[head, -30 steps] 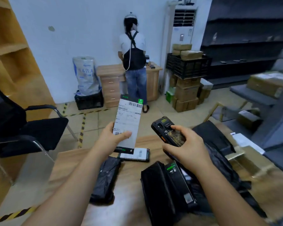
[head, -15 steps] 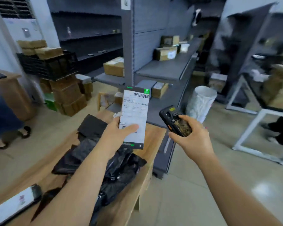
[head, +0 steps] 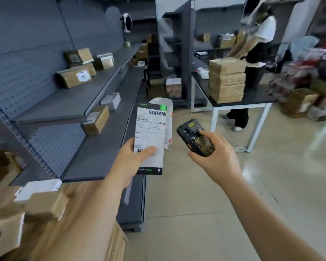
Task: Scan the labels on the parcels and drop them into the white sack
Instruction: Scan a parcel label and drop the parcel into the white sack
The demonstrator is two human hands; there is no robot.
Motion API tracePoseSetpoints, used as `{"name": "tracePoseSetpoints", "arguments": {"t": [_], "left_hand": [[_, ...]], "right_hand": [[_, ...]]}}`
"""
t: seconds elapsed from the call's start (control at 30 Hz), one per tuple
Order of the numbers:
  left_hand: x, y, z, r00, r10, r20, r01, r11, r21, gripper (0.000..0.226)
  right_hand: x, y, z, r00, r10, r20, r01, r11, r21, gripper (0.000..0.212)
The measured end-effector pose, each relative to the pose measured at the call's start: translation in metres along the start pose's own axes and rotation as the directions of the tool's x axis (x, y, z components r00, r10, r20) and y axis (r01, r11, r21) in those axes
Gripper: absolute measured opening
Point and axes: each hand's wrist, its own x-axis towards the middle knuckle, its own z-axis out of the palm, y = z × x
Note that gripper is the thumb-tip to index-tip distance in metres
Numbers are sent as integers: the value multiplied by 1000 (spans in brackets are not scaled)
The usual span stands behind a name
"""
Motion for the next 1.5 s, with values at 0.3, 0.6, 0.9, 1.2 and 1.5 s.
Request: {"name": "tracePoseSetpoints", "arguments": {"t": [0.3,0.6,0.9,1.2,1.5], "left_hand": [[110,13,66,998,-15,65,19,998,-63,37],[266,-23,93,996,-78,46,83,991,-106,33],[492,-6,122,995,-61,85,70,991,-112,28],[635,-16,124,997,-78,-8,77,994,-76,25],[794,-22,152,987,-123,-101,120,992,-39,32]], "right_hand": [[107,53,-4,998,55,-14,-55,998,4,63],[230,111,58,996,74,53,-73,997,-24,63],[422,149,118,996,82,33,-79,992,-96,65],[565,192,187,993,79,85,-75,996,-49,63],[728,254,246,988,14,154,-17,1000,17,62]]}}
